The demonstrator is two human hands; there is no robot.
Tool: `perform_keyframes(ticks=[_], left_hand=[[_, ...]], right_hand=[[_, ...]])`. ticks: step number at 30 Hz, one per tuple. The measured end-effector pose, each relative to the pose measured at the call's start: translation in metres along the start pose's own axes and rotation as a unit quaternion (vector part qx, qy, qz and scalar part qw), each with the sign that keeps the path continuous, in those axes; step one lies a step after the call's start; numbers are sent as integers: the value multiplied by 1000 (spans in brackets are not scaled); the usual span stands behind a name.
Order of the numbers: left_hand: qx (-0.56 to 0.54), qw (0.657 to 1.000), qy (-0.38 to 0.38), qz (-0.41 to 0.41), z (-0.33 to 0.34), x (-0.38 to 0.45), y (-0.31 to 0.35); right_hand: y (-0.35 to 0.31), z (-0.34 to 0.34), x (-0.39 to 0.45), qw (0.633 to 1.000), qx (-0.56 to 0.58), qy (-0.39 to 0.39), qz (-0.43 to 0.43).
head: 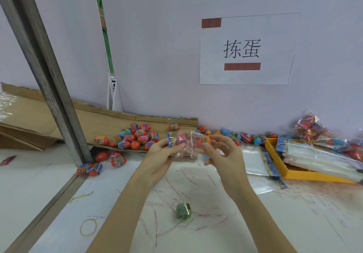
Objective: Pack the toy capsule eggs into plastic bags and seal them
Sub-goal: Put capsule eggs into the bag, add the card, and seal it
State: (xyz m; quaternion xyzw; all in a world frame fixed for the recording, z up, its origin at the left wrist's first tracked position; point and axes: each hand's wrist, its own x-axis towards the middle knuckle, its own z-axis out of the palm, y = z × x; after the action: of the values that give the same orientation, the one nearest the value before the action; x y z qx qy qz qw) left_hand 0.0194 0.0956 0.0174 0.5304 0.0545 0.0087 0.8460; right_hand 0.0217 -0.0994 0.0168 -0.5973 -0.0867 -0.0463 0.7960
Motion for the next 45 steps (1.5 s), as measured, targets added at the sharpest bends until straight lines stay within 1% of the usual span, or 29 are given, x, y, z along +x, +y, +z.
perform_keyframes(ticks=[3,7,10,12,16,19,21,24,26,29,32,35,38,42,45], left_hand=[[-30,999,8,-14,-2,2,0],[10,1000,7,-8,-2,1,-1],[28,999,17,0,0,-1,-4],[2,1000,28,-8,5,-4,-6],[-117,990,62,-54,18,-6,-12],[-161,982,71,-71,23,-7,-11],[-190,978,52,-70,23,-7,-10],[-220,973,-10,-70,25,-10,-10],[-210,975,-47,-62,28,-12,-14],[-176,981,-70,-41,35,-13,-19],[-153,987,-55,-17,38,-11,-24],[-159,987,-23,-18,38,-10,-26],[-146,989,-28,-19,38,-12,-25],[-139,989,-44,-37,40,-15,-27],[-134,989,-37,-51,42,-17,-27]], right_hand=[[4,3,-2,999,-32,-8,-25],[5,5,-2,999,-38,12,-25],[5,5,-2,999,-7,42,0],[5,4,-2,998,20,49,18],[5,8,-4,998,38,42,34],[5,13,-6,996,69,20,51],[6,15,-8,996,58,12,62],[11,18,-12,998,-16,30,48],[14,19,-14,999,2,39,38],[13,20,-14,997,37,56,28],[13,19,-13,999,0,48,-3],[16,21,-14,999,-44,9,-27],[16,25,-16,997,-62,-15,-35],[18,28,-18,987,-147,-34,-61],[19,30,-20,980,-182,-58,-46]])
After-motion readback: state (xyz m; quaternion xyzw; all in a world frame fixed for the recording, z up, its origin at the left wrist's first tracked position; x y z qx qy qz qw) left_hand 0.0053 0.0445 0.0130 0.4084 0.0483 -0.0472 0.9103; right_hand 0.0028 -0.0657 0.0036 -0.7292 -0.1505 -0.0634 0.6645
